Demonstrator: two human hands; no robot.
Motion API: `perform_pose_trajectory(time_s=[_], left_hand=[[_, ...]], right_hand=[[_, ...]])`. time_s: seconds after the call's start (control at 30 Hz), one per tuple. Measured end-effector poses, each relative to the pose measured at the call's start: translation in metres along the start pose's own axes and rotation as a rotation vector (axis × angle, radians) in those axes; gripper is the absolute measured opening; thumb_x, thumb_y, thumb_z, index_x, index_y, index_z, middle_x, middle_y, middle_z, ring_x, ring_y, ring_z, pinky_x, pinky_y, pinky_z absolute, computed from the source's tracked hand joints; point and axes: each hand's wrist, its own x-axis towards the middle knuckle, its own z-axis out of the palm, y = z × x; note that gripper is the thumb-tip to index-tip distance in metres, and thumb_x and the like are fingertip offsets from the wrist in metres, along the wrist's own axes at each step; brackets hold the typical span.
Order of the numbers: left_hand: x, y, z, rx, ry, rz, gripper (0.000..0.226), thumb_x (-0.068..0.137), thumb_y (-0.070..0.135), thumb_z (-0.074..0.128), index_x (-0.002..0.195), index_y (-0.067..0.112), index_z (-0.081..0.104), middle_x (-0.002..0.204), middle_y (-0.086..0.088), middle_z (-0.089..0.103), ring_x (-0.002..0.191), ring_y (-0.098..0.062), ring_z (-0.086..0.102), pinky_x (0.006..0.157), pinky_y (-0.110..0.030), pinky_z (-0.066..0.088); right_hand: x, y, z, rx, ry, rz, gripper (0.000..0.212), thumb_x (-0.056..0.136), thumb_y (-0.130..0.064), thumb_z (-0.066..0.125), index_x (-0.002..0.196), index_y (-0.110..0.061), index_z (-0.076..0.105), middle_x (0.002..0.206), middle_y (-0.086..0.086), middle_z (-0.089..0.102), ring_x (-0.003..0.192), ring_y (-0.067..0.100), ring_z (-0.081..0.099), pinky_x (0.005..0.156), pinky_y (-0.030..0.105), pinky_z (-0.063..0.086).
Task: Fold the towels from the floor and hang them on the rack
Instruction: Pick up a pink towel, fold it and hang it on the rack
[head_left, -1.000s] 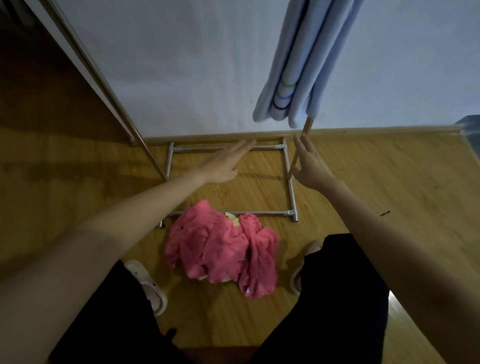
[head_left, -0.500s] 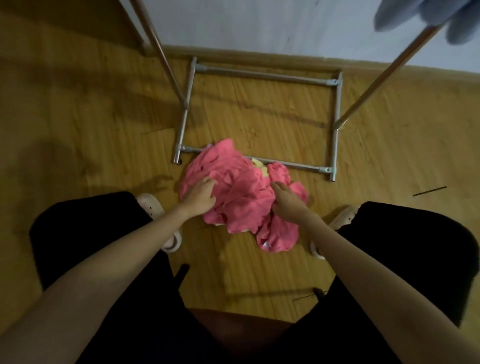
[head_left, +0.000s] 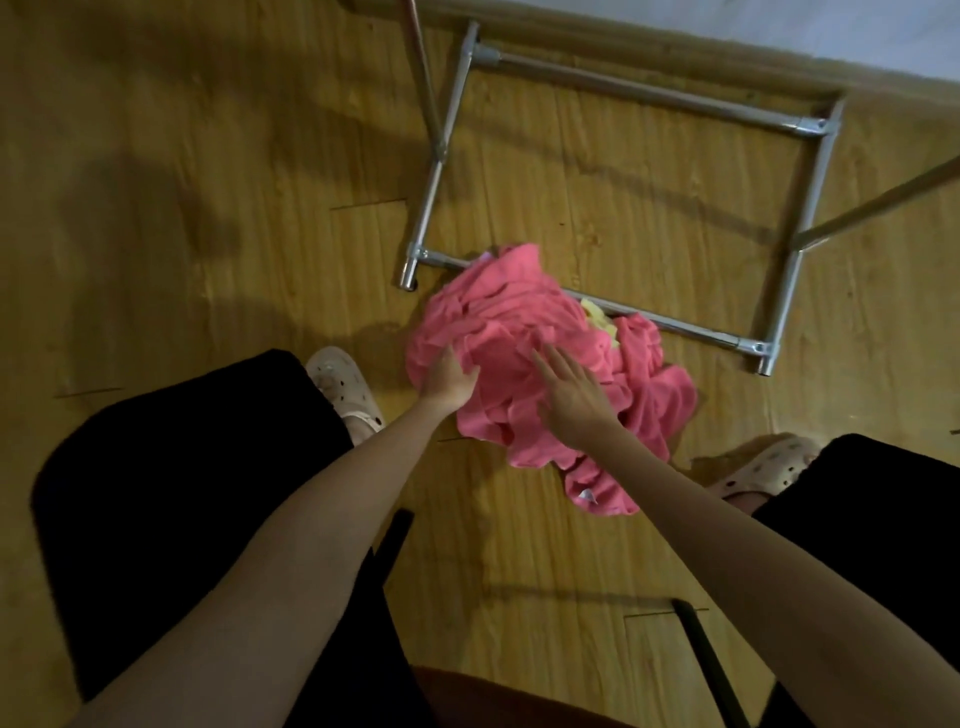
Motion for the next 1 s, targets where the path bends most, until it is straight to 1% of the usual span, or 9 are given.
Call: perform_pose_trajectory(time_s=[0.13,0.2,0.3,0.43,0.6,0.73,0.83,0.9,1.0], left_hand=[[0.013,-0.004,0.004,-0.120,0.063,-0.052,0.046,0.090,0.023,0.063,0.126,-0.002,0.049,0.119,-0.019,0.061,0.110,-0.033,0.058,0.086,-0.031,0.044],[0.015,-0.003,0.004,-0.195,0.087,-0.075,0.034,0.090,0.021,0.063,0.115,-0.001,0.056,0.109,-0.017,0.065,0.102,-0.030,0.061,0.076,-0.027,0.042],[0.012,-0.002,0.003,-0.192,0.083,-0.068,0.020,0.092,0.017,0.057,0.100,-0.001,0.062,0.093,-0.015,0.066,0.093,-0.029,0.062,0.068,-0.029,0.040],[0.004,-0.006,0.000,-0.132,0.172,-0.040,0.024,0.095,0.012,0.048,0.106,-0.006,0.059,0.107,-0.025,0.063,0.099,-0.036,0.060,0.076,-0.037,0.044],[-0.008,-0.019,-0.009,-0.191,0.267,-0.094,0.027,0.096,0.014,0.042,0.116,0.000,0.055,0.113,-0.020,0.060,0.103,-0.036,0.059,0.088,-0.045,0.050],[-0.017,-0.019,-0.012,-0.139,0.190,-0.063,0.020,0.094,0.016,0.046,0.103,0.000,0.056,0.094,-0.016,0.061,0.088,-0.031,0.059,0.068,-0.033,0.042],[-0.026,-0.008,-0.011,-0.046,0.153,0.042,0.011,0.089,0.006,0.051,0.098,0.001,0.056,0.083,-0.009,0.055,0.077,-0.025,0.055,0.059,-0.027,0.035],[-0.031,0.004,-0.008,0.042,0.127,0.118,0.018,0.085,0.002,0.053,0.102,-0.001,0.057,0.086,-0.010,0.056,0.080,-0.026,0.056,0.062,-0.030,0.039],[-0.041,0.023,-0.002,0.076,0.036,0.210,0.037,0.081,0.008,0.061,0.117,0.005,0.056,0.112,-0.010,0.061,0.104,-0.026,0.058,0.088,-0.039,0.049]], right_hand=[[0.015,0.002,0.013,-0.127,0.018,-0.056,0.076,0.079,-0.009,0.058,0.149,-0.016,0.030,0.157,0.008,0.025,0.145,0.027,0.023,0.114,0.044,0.022],[0.018,0.007,0.021,-0.176,0.046,-0.111,0.065,0.068,-0.007,0.066,0.132,-0.010,0.055,0.138,0.016,0.052,0.129,0.036,0.048,0.102,0.052,0.039],[0.017,0.009,0.020,-0.257,0.092,-0.136,0.038,0.075,-0.017,0.048,0.105,-0.004,0.067,0.110,0.022,0.065,0.101,0.041,0.063,0.082,0.049,0.051],[0.026,0.005,0.006,-0.164,0.064,0.035,0.031,0.095,-0.013,0.041,0.123,-0.002,0.048,0.121,0.019,0.059,0.107,0.038,0.058,0.085,0.045,0.043],[0.033,0.009,-0.002,-0.023,-0.085,0.134,0.059,0.101,-0.011,0.031,0.152,-0.009,0.002,0.106,0.017,0.063,0.090,0.034,0.064,0.067,0.042,0.046],[0.036,0.015,0.000,-0.007,-0.075,0.207,0.035,0.096,-0.004,0.039,0.130,0.000,0.044,0.114,0.021,0.060,0.104,0.034,0.060,0.080,0.041,0.046],[0.034,0.022,-0.007,0.011,0.037,0.214,0.020,0.095,-0.012,0.048,0.109,-0.003,0.059,0.106,0.019,0.064,0.098,0.034,0.062,0.074,0.038,0.046],[0.028,0.027,-0.019,0.046,0.176,0.169,0.016,0.090,-0.016,0.058,0.097,-0.003,0.066,0.103,0.018,0.062,0.094,0.035,0.060,0.073,0.039,0.048],[0.010,0.036,-0.050,0.128,0.326,-0.006,0.012,0.080,-0.015,0.073,0.078,-0.004,0.068,0.096,0.016,0.061,0.090,0.035,0.058,0.077,0.043,0.049]])
